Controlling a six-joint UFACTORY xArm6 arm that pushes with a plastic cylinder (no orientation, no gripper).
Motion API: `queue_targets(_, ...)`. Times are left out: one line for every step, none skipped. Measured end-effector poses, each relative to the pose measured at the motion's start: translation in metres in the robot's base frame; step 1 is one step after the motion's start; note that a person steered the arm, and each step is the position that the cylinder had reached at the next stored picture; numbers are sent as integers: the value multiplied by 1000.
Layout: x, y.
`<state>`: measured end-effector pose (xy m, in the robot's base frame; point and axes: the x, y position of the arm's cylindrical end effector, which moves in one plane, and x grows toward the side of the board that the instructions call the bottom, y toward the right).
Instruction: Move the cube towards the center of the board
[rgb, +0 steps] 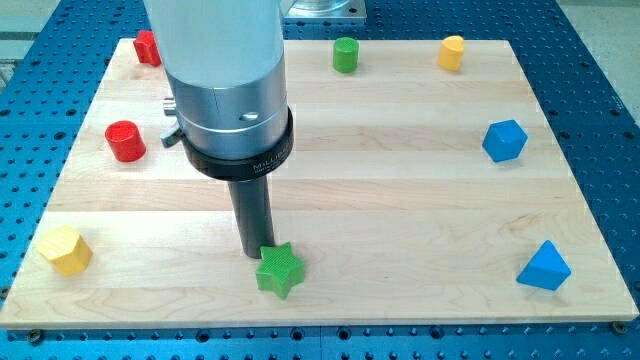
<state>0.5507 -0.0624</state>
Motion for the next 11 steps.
queue_targets(0,-3)
queue_targets(-20,16)
queue_targets(-39,105)
queue_targets(-78,220)
queue_targets(-83,332)
queue_targets(-102,370)
queue_targets(-116,356)
queue_targets(-126,354)
queue_targets(-141,318)
queue_targets(-137,224)
queue_targets(-137,117)
